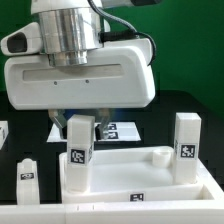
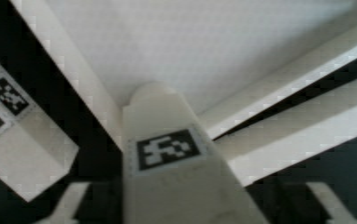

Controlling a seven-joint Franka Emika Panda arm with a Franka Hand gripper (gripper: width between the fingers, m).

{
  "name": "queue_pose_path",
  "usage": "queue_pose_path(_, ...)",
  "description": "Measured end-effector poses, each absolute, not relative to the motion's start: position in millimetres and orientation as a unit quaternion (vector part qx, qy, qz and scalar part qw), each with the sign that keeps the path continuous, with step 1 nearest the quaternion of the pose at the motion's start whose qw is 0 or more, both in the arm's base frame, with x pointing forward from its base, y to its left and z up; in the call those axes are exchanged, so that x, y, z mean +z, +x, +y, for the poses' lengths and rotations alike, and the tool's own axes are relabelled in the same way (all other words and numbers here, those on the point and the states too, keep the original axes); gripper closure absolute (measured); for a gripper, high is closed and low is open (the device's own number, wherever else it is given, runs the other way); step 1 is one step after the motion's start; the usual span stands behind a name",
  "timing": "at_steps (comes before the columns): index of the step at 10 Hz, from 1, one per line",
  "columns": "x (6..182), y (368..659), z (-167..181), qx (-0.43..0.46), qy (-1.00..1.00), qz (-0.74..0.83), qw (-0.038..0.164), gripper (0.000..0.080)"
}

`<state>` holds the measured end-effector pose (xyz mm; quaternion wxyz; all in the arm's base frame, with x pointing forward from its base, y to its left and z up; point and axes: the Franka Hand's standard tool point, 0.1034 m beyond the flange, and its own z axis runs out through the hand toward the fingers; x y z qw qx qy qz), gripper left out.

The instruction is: Assemble desk

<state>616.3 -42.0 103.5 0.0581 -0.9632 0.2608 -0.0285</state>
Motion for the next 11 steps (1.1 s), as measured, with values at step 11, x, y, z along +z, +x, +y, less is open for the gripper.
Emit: queue_pose_path(11,102.2,617,-39,0.004,-0.820,0.566,0.089,0.0506)
